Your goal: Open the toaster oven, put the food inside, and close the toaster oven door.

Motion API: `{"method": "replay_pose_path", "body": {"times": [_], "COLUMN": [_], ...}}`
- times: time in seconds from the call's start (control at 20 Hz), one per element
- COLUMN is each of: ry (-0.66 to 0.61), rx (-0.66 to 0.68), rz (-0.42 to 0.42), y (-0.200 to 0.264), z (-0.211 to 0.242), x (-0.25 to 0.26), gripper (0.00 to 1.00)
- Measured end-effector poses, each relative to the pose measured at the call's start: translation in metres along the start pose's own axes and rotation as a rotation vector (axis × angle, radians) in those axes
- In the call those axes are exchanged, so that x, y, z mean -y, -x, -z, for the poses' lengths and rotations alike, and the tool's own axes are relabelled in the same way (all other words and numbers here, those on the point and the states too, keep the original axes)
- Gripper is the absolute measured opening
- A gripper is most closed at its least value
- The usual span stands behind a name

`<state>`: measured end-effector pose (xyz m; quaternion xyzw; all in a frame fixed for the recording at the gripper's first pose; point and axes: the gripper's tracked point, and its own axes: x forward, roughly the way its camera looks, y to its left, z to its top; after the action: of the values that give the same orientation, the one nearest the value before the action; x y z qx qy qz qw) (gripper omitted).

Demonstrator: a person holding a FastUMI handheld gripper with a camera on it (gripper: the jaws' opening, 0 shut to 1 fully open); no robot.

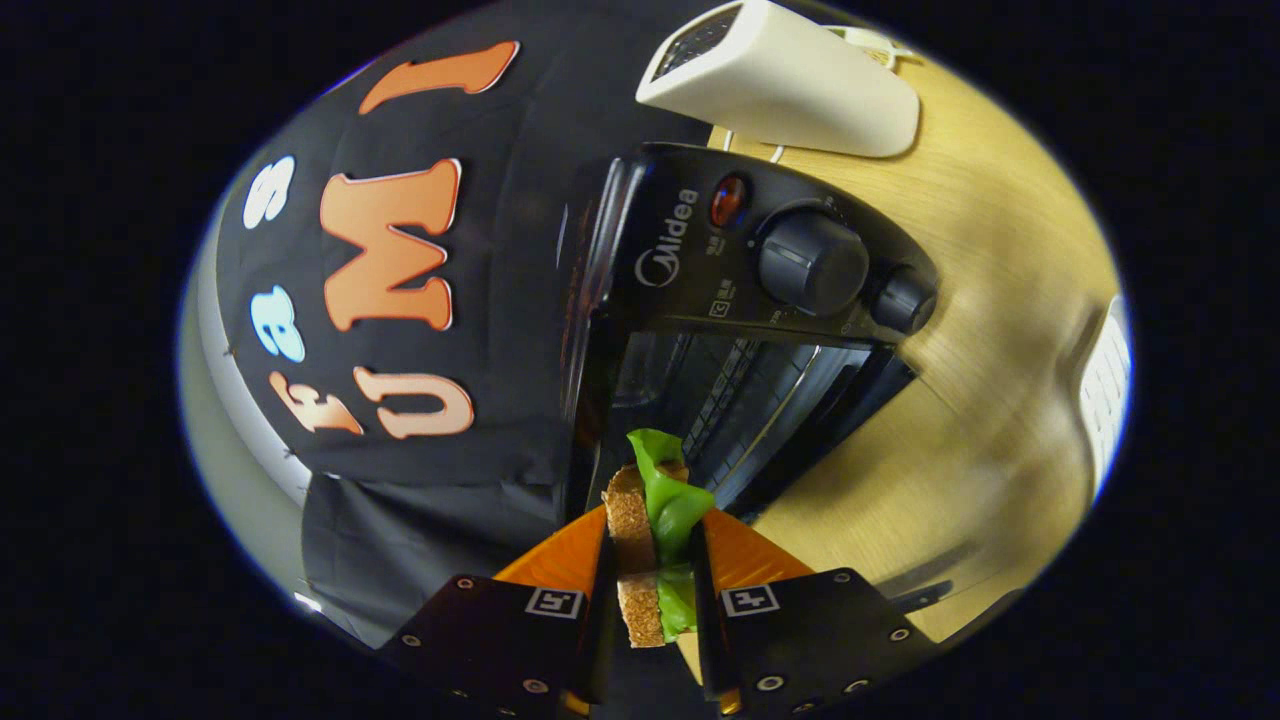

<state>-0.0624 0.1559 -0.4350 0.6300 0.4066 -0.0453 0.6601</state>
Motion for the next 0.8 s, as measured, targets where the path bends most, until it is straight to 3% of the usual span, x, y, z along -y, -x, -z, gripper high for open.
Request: {"method": "replay_pose_path", "body": {"times": [0.55,0.8], "ry": [0.055,0.042], "rx": [0.26,0.309], "rz": [0.019,0.034], "y": [-0.041,-0.063], "z": [-0.02,-0.012], "x": [0.016,0.018], "gripper": [0.36,0.41]}}
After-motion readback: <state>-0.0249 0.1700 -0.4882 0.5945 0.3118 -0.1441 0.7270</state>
